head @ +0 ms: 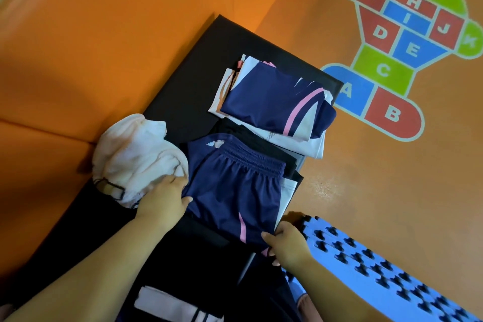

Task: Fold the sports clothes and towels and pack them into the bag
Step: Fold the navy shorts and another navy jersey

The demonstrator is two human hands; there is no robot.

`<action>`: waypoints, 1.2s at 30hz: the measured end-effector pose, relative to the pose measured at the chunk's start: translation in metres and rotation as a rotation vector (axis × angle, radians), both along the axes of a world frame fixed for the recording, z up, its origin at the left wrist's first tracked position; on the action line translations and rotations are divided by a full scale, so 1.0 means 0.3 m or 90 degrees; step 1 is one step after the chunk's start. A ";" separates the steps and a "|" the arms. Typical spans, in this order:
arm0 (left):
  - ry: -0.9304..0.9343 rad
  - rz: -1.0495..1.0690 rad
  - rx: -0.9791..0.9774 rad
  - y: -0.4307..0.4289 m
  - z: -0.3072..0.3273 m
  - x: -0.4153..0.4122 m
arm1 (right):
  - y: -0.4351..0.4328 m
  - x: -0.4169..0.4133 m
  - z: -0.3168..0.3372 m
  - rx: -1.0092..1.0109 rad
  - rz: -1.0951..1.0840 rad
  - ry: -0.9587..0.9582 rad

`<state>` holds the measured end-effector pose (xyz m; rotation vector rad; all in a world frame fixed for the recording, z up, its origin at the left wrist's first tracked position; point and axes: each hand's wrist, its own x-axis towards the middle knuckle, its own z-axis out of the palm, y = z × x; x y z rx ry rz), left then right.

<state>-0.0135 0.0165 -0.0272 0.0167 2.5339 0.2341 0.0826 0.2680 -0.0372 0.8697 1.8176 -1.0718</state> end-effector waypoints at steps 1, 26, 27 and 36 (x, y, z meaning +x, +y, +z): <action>-0.002 0.011 0.007 -0.005 0.013 0.009 | 0.003 0.002 0.000 0.029 0.021 -0.002; -0.087 0.495 0.105 -0.413 0.402 1.007 | -0.632 0.065 0.427 0.068 1.069 0.186; -0.086 0.531 0.112 -0.427 0.406 1.064 | -0.683 0.094 0.435 0.058 1.113 0.192; -0.082 0.819 0.167 -0.518 0.396 1.619 | -1.131 0.444 0.503 -0.025 1.406 0.247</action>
